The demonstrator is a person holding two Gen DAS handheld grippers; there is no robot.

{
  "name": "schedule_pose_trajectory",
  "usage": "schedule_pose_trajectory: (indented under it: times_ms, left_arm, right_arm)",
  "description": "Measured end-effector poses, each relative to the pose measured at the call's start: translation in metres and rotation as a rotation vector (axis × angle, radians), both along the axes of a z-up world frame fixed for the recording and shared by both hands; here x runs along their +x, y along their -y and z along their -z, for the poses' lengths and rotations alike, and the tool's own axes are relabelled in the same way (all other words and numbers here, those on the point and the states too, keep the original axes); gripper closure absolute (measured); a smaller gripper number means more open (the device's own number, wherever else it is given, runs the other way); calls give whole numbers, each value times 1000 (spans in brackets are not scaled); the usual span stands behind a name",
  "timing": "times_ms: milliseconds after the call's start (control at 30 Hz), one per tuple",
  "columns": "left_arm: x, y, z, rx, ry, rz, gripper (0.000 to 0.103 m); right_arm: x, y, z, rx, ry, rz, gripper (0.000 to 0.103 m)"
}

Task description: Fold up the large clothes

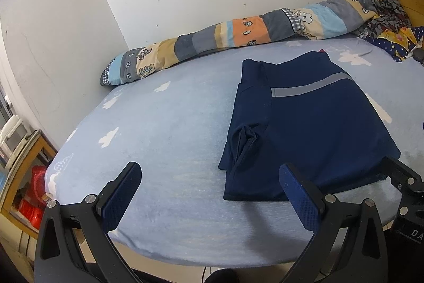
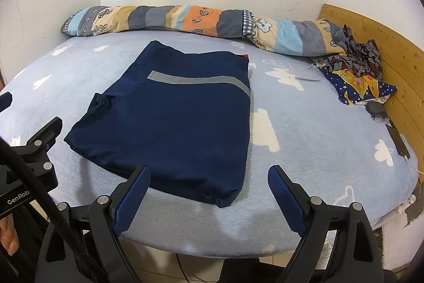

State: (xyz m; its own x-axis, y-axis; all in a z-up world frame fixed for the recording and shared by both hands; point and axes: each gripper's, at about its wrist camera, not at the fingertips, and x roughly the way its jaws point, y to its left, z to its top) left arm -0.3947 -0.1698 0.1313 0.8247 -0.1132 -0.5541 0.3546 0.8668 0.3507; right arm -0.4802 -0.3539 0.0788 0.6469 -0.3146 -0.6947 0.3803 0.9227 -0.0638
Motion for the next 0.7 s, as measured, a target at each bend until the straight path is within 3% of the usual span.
schedule_pose_trajectory:
  times_ms: [700]
  left_arm:
    - [-3,1,1,2,-6,10,0]
  right_arm:
    - [-1,1,-1,-2,5,8,10]
